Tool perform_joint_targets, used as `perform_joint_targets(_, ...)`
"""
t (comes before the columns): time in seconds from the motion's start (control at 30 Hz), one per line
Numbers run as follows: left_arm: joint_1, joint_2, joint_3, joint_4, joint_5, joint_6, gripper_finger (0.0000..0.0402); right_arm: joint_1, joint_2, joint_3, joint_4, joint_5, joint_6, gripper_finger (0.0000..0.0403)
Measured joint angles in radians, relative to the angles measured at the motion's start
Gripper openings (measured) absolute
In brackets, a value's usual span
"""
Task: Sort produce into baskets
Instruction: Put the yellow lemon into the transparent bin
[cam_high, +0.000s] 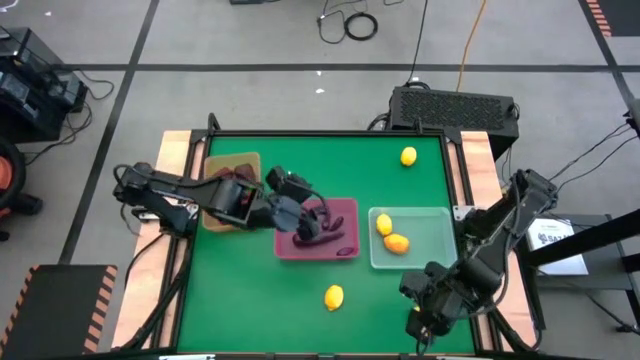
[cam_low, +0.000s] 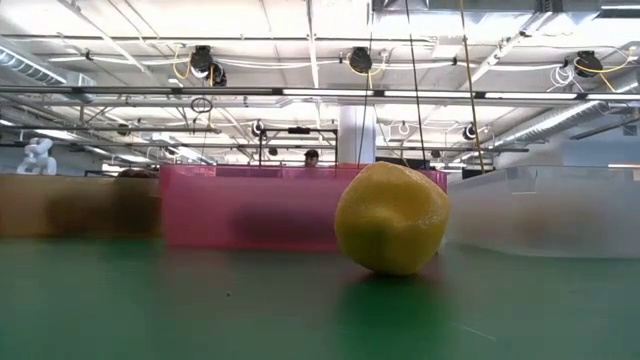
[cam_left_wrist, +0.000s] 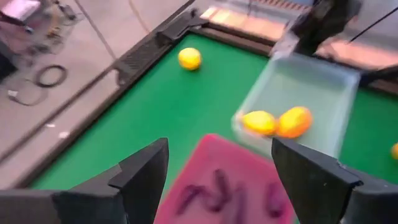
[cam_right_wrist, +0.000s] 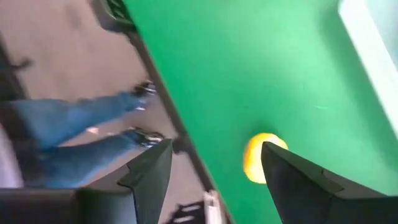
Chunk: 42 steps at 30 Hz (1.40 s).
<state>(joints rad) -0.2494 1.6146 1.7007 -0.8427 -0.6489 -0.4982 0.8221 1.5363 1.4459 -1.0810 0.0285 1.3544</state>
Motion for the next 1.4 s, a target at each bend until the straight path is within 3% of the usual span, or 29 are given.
perform_joint_targets(0.3, -0.113, 0.049, -0.024, 0.152, -0.006, -0.231, 0.0292, 0.068, 0.019, -0.104, -0.012, 0.074, -0.019, 0.0241)
perform_joint_targets(0.5, -0.161, 0.077, -0.023, 0.244, -0.008, -0.306, 0.0292, 0.085, 0.02, -0.239, 0.007, 0.068, 0.039, 0.0276)
perform_joint_targets(0.67, -0.165, 0.075, -0.022, 0.254, -0.027, -0.276, 0.0292, 0.083, 0.02, -0.354, 0.065, -0.014, 0.164, 0.0318)
perform_joint_targets(0.87, -0.165, 0.075, -0.022, 0.259, -0.004, -0.184, 0.0292, 0.082, 0.02, -0.457, 0.29, -0.029, 0.324, 0.0352)
perform_joint_targets(1.17, -0.167, 0.075, -0.022, 0.205, 0.045, -0.089, 0.0292, 0.096, 0.025, -0.505, 0.425, -0.031, 0.485, 0.0359)
perform_joint_targets(1.4, -0.167, 0.075, -0.022, 0.117, 0.046, -0.087, 0.0292, 0.133, 0.109, -0.505, 0.466, -0.085, 0.554, 0.0359)
